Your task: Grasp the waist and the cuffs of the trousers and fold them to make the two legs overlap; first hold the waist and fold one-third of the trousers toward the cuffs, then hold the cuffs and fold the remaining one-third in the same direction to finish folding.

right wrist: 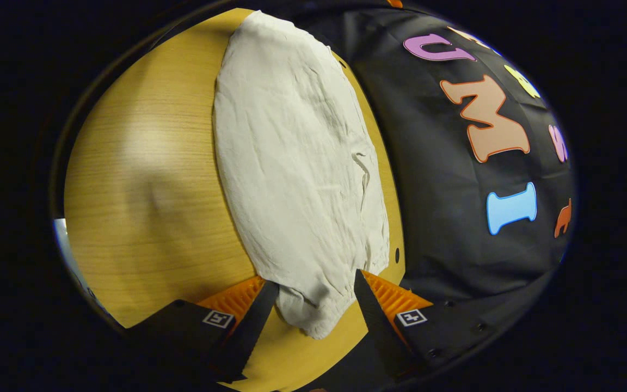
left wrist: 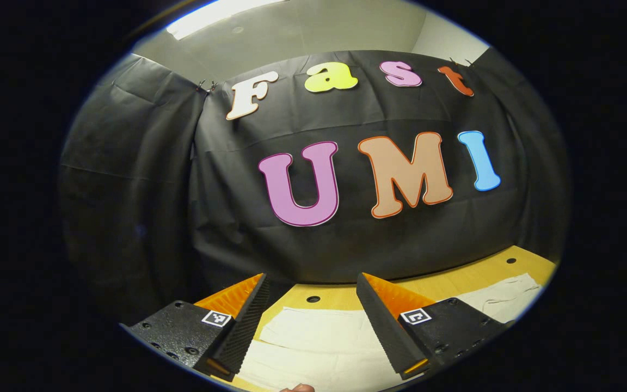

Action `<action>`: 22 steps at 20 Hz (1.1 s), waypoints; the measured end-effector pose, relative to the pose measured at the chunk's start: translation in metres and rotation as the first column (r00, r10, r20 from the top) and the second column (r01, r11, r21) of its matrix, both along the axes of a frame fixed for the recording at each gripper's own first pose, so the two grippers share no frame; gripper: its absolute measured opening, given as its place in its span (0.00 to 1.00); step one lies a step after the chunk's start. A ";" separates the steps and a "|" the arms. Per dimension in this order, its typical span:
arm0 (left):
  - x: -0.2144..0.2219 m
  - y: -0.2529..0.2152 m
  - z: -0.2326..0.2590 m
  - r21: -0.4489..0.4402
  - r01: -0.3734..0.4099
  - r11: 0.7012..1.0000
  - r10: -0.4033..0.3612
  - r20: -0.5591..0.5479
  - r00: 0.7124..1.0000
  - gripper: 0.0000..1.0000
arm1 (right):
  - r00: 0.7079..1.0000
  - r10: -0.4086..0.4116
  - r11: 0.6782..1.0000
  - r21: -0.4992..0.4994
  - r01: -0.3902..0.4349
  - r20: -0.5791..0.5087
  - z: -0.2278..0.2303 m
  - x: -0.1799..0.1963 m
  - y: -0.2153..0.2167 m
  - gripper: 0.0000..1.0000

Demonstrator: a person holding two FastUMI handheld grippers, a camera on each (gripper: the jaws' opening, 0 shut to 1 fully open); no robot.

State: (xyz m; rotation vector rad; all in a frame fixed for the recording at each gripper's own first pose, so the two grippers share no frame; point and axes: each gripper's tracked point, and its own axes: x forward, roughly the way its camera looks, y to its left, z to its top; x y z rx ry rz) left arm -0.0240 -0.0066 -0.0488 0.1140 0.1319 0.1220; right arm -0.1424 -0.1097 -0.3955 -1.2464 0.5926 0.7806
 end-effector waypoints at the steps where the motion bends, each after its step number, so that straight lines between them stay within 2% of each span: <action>1: 0.000 0.003 -0.001 0.001 -0.005 1.000 0.005 -0.002 1.000 1.00 | 1.000 -0.002 1.000 -0.001 0.002 0.001 -0.002 0.002 0.001 0.93; 2: 0.000 0.005 -0.001 -0.001 -0.011 1.000 0.011 0.000 1.000 0.96 | 1.000 -0.009 1.000 -0.003 0.009 0.005 -0.004 0.004 0.001 0.90; 3: 0.001 0.007 -0.001 -0.006 -0.014 1.000 0.014 0.000 1.000 1.00 | 1.000 -0.019 1.000 -0.003 0.019 0.004 -0.006 0.006 0.000 0.88; 4: 0.001 0.007 -0.003 -0.009 -0.017 1.000 0.017 -0.003 1.000 0.96 | 0.999 -0.032 0.999 -0.006 0.032 0.001 -0.010 0.007 0.001 0.83; 7: 0.000 0.010 -0.007 -0.012 -0.020 1.000 0.020 -0.009 1.000 0.96 | 0.999 -0.049 0.998 -0.026 0.049 0.000 -0.016 0.008 0.004 0.68; 8: -0.001 0.012 -0.007 -0.010 -0.020 1.000 0.020 -0.007 1.000 0.96 | 0.999 -0.050 0.998 -0.031 0.049 -0.013 -0.018 0.006 0.006 0.59; 9: -0.001 0.013 -0.006 -0.007 -0.020 1.000 0.020 -0.005 1.000 0.96 | 0.999 -0.047 0.998 -0.039 0.046 -0.019 -0.024 0.004 0.006 0.53; 10: -0.002 0.015 -0.006 0.000 -0.022 1.000 0.022 -0.004 1.000 0.96 | 0.999 -0.036 0.998 -0.051 0.035 -0.009 -0.025 0.004 0.008 0.34; 11: -0.003 0.018 -0.005 0.005 -0.023 1.000 0.023 -0.004 1.000 0.96 | 0.999 -0.037 0.998 -0.060 0.036 -0.023 -0.028 0.001 0.007 0.30; 12: -0.004 0.021 -0.006 0.008 -0.024 1.000 0.024 -0.003 1.000 0.96 | 0.998 -0.045 0.997 -0.063 0.043 -0.033 -0.028 -0.002 0.006 0.14; 13: -0.004 0.024 -0.007 0.011 -0.026 1.000 0.027 -0.005 1.000 0.96 | 0.998 -0.055 0.996 -0.067 0.053 -0.023 -0.032 0.000 0.007 0.18; 14: -0.006 0.028 -0.009 0.015 -0.031 0.999 0.031 -0.010 0.999 0.96 | 0.998 -0.067 0.996 -0.067 0.066 -0.010 -0.029 0.003 0.008 0.11; 15: -0.007 0.032 -0.009 0.018 -0.036 0.999 0.036 -0.010 0.999 0.96 | 0.996 -0.091 0.994 -0.064 0.090 -0.010 -0.029 0.003 0.005 0.11; 16: -0.008 0.037 -0.009 0.022 -0.039 0.999 0.039 -0.008 0.999 0.96 | 0.995 -0.103 0.993 -0.057 0.102 -0.015 -0.029 0.002 0.007 0.03; 17: -0.008 0.041 -0.009 0.032 -0.036 0.999 0.037 -0.007 0.999 0.96 | 0.993 -0.115 0.992 -0.057 0.114 -0.024 -0.029 0.001 0.007 0.07; 18: -0.010 0.045 -0.011 0.052 -0.033 0.998 0.033 -0.007 0.999 0.96 | 0.992 -0.121 0.991 -0.058 0.119 -0.029 -0.029 0.001 0.008 0.07; 20: -0.011 0.058 -0.017 0.111 -0.027 0.994 0.029 -0.014 0.999 0.96 | 0.995 -0.099 0.992 -0.076 0.097 -0.019 -0.027 0.001 0.008 0.07; 21: -0.012 0.068 -0.021 0.146 -0.026 0.989 0.030 -0.025 0.999 0.96 | 0.997 -0.081 0.993 -0.089 0.080 -0.007 -0.028 0.002 0.009 0.03; 22: -0.014 0.078 -0.027 0.184 -0.029 0.983 0.035 -0.033 0.999 0.96 | 0.998 -0.065 0.993 -0.102 0.066 0.006 -0.028 0.003 0.009 0.07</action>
